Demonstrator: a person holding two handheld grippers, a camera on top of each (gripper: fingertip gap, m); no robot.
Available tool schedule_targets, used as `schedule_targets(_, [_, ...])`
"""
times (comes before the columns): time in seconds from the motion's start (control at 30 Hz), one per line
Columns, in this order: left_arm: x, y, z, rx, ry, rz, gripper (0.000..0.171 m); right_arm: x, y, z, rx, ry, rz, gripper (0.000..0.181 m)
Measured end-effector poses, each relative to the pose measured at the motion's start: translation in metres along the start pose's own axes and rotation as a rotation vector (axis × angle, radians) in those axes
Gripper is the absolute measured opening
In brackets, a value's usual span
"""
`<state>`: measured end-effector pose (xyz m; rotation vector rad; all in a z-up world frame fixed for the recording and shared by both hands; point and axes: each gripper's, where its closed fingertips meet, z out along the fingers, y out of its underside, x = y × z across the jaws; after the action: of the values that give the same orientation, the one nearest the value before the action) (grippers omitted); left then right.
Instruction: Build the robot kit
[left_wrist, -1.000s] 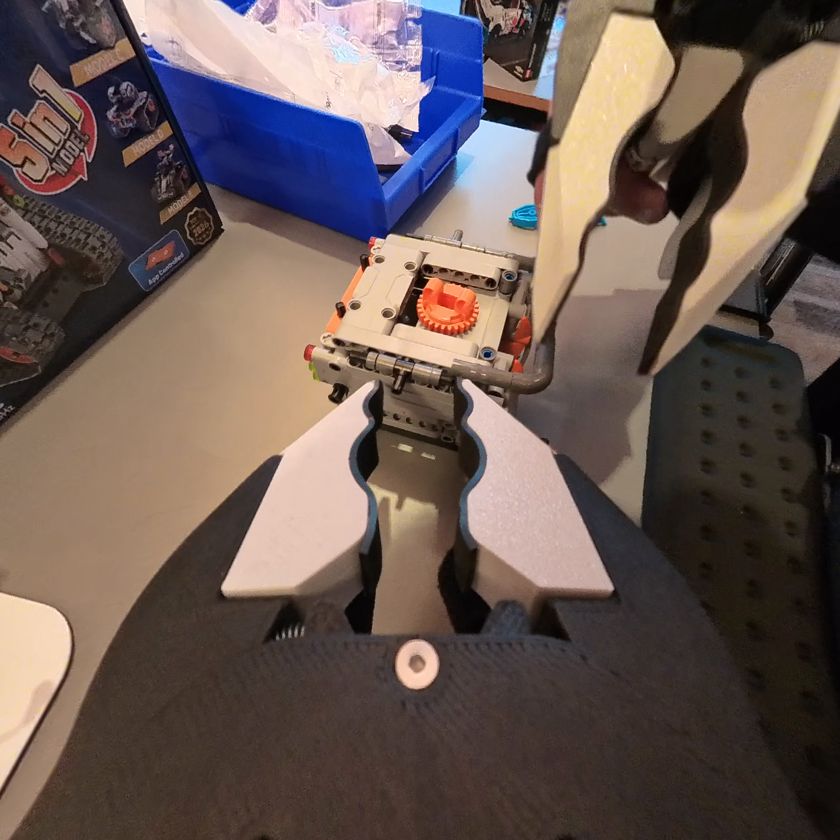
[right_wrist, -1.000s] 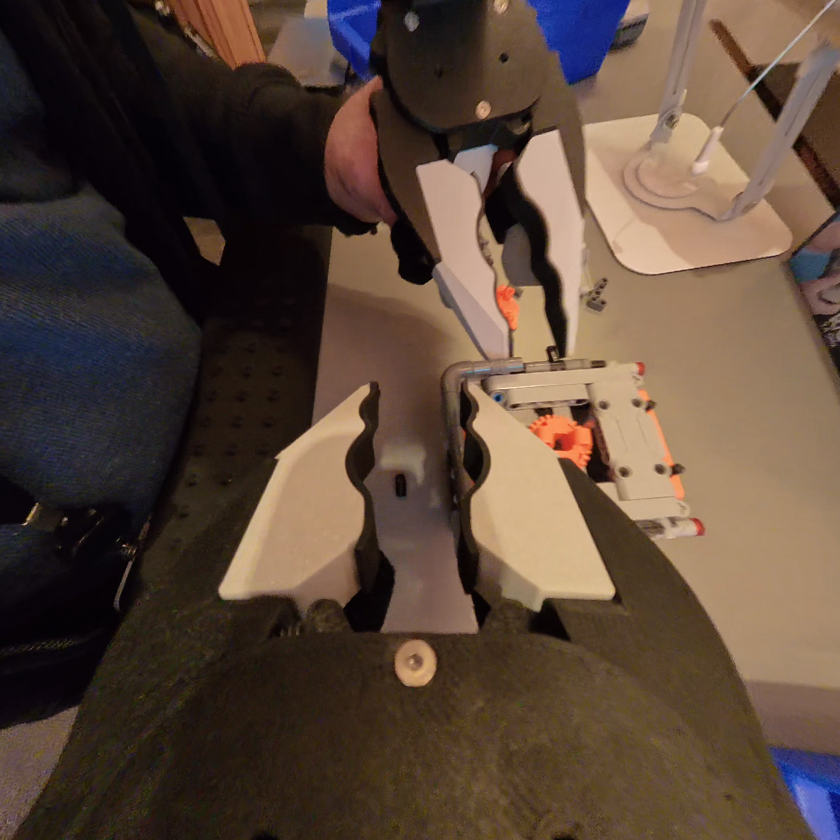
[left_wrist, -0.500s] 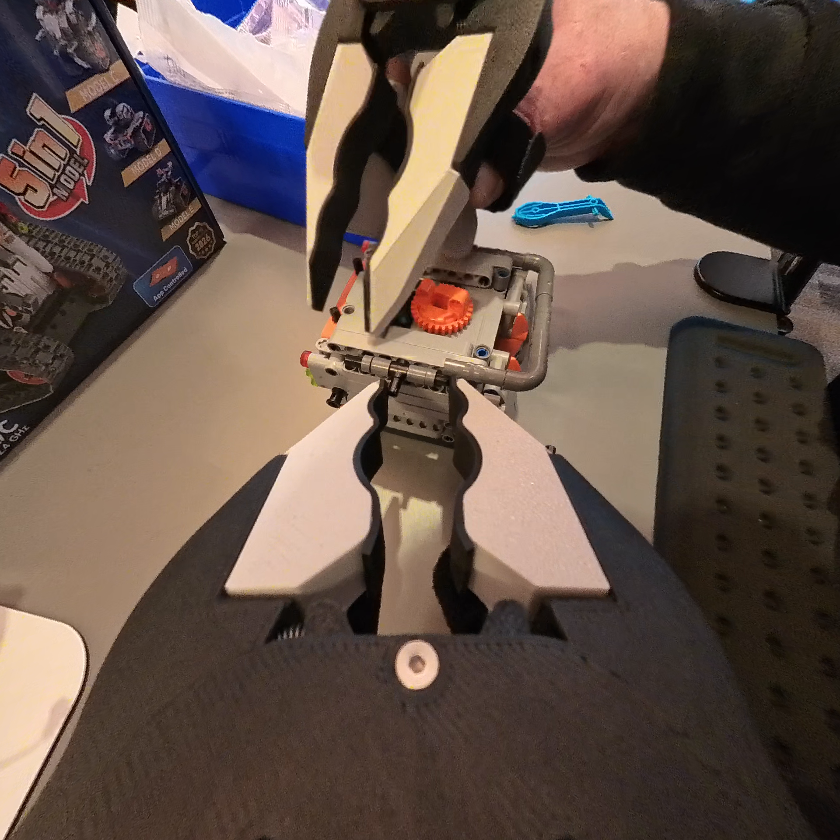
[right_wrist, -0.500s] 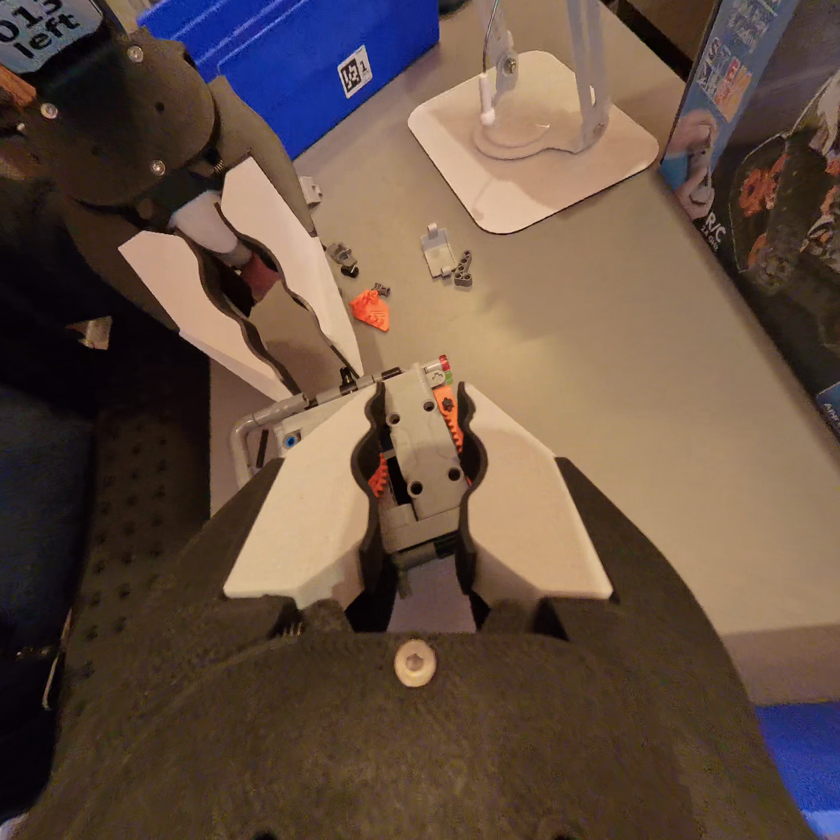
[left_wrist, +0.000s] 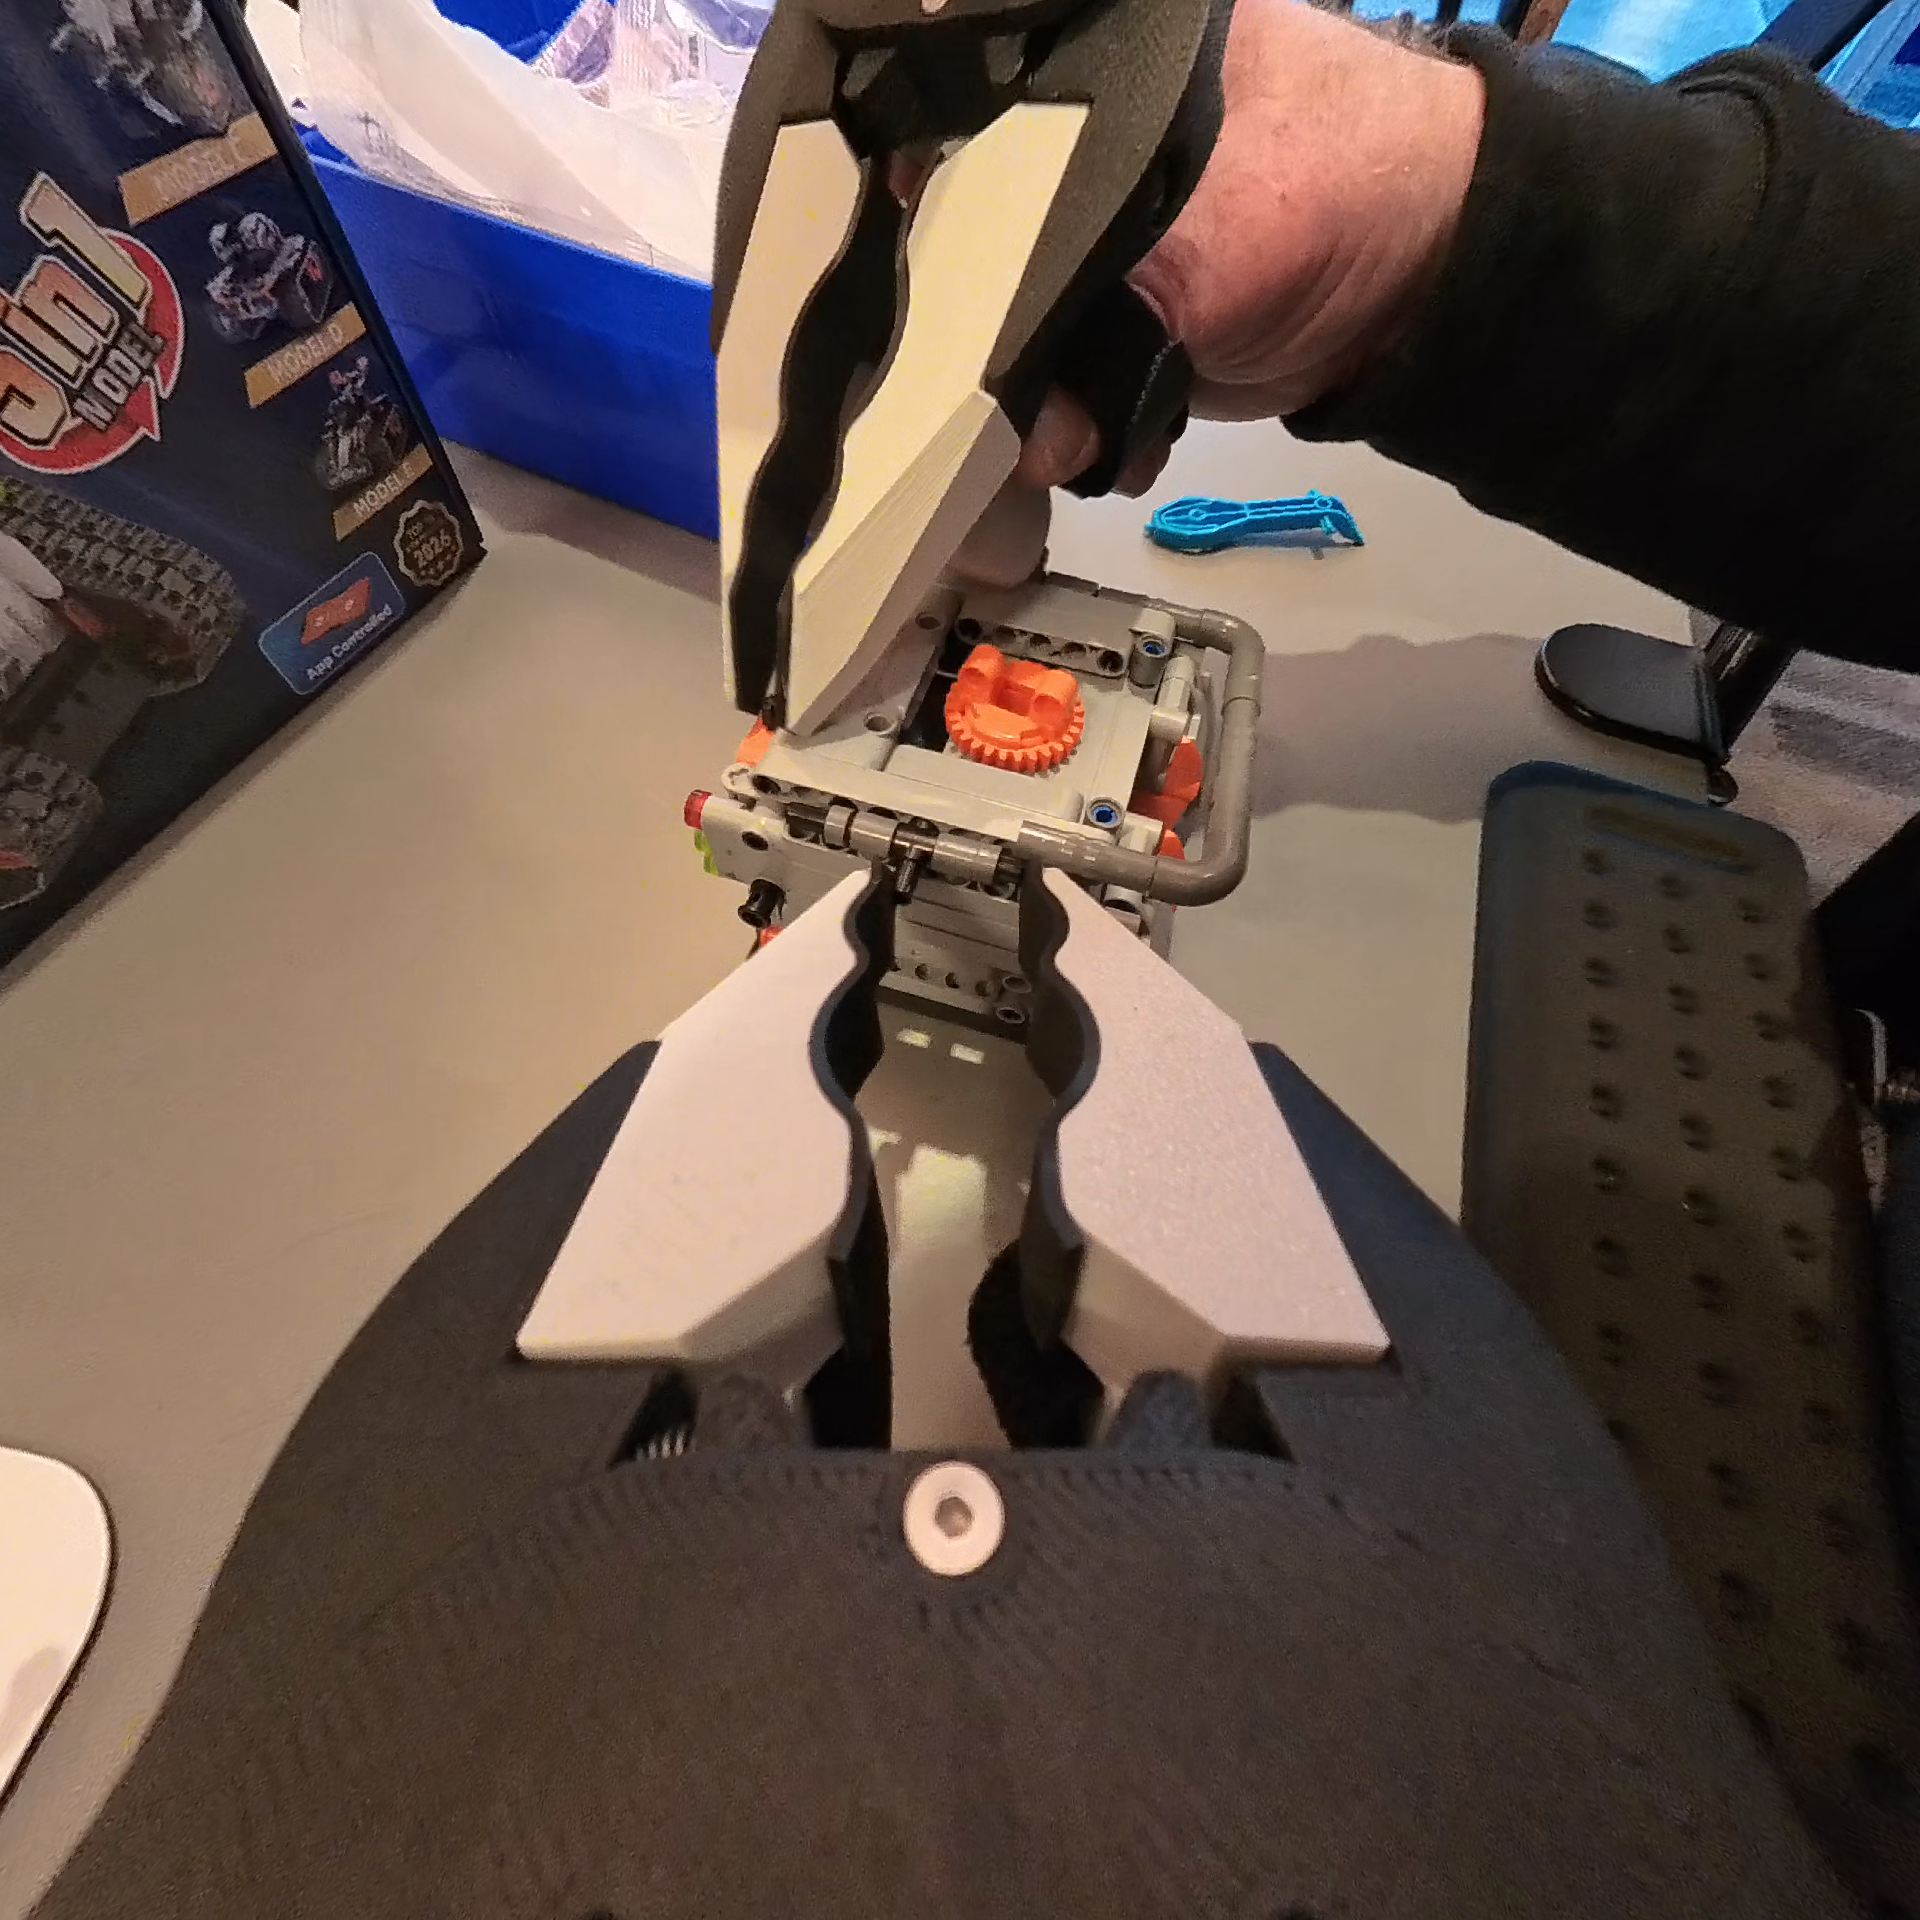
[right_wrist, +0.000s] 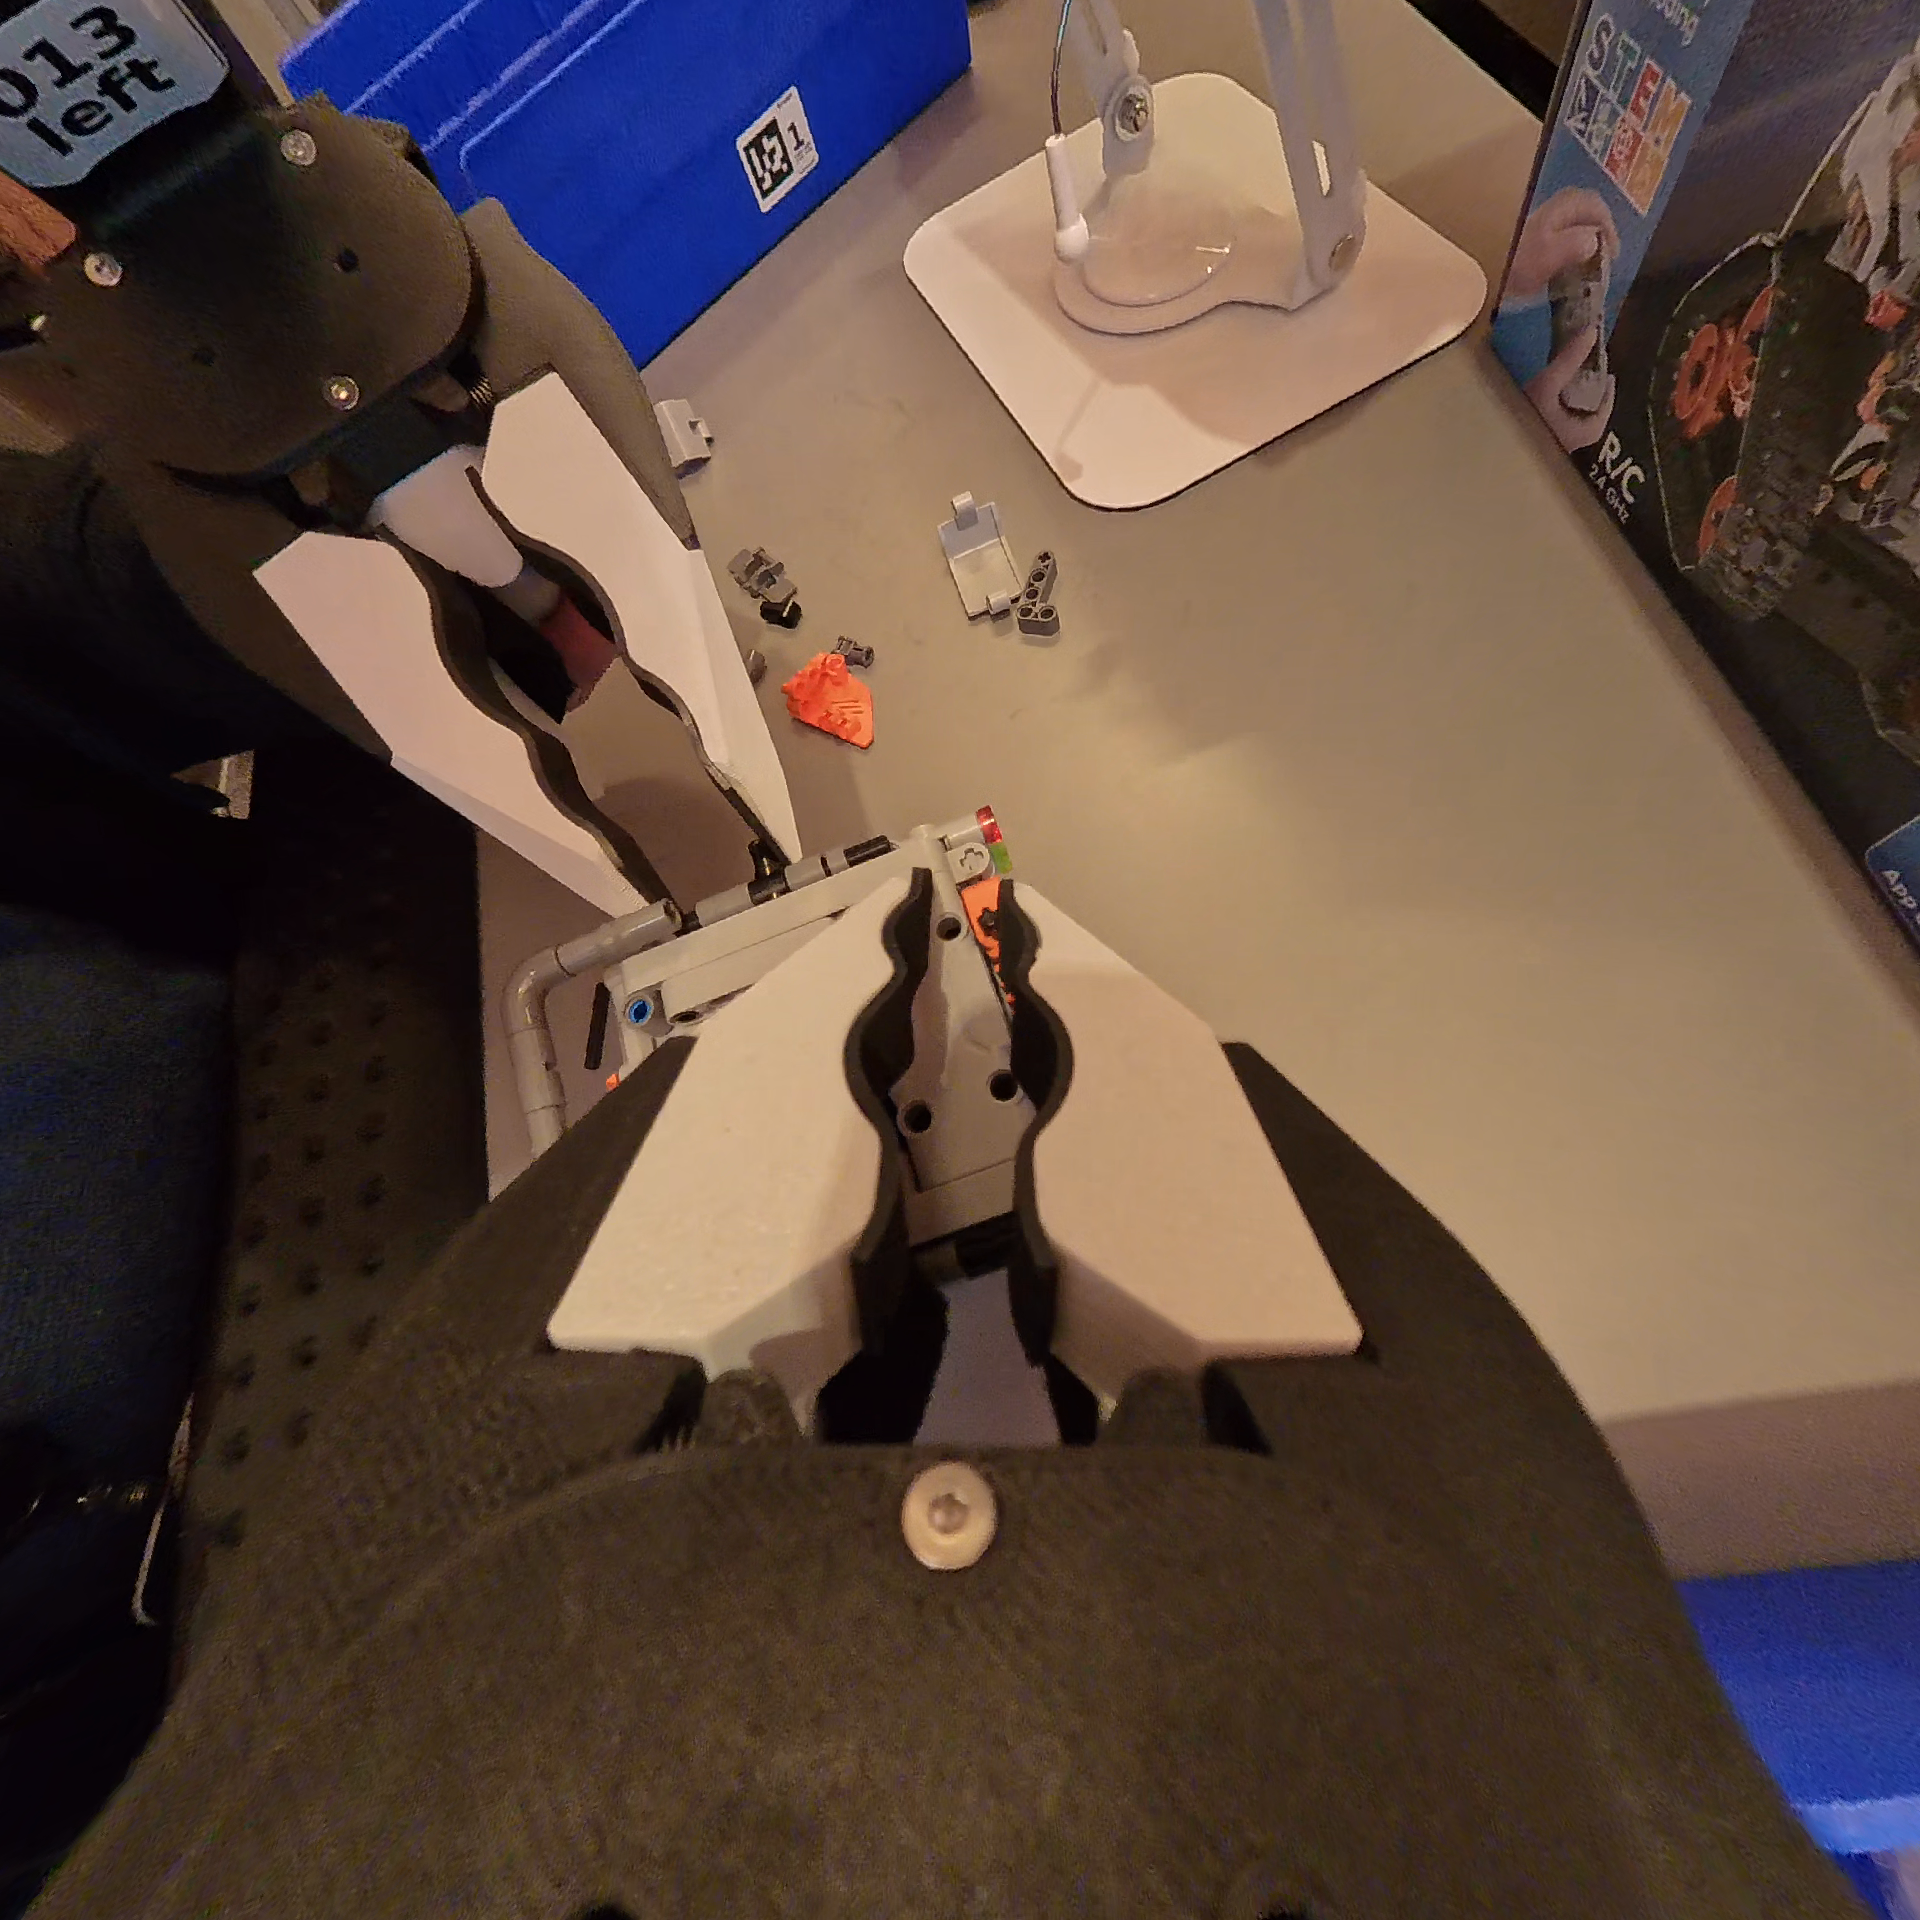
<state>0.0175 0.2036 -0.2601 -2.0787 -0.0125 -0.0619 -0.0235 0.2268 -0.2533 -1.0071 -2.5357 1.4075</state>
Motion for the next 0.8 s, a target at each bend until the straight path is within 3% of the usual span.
schedule_targets(0.3, [0.0, -0.0018, 0.0007, 0.047, 0.087, -0.074, 0.019, 0.0004, 0.0004, -0.001, 0.002, 0.024, -0.01, 0.008])
schedule_targets(0.67, [0.0027, -0.0043, 0.0036, 0.056, 0.052, -0.076, 0.016, 0.0012, 0.0006, -0.0025, 0.002, 0.05, -0.021, 0.001])
schedule_targets(0.8, [0.0054, -0.0004, -0.0001, 0.04, 0.04, -0.082, 0.016, 0.0007, -0.0002, -0.0057, 0.023, 0.054, -0.013, 0.025])
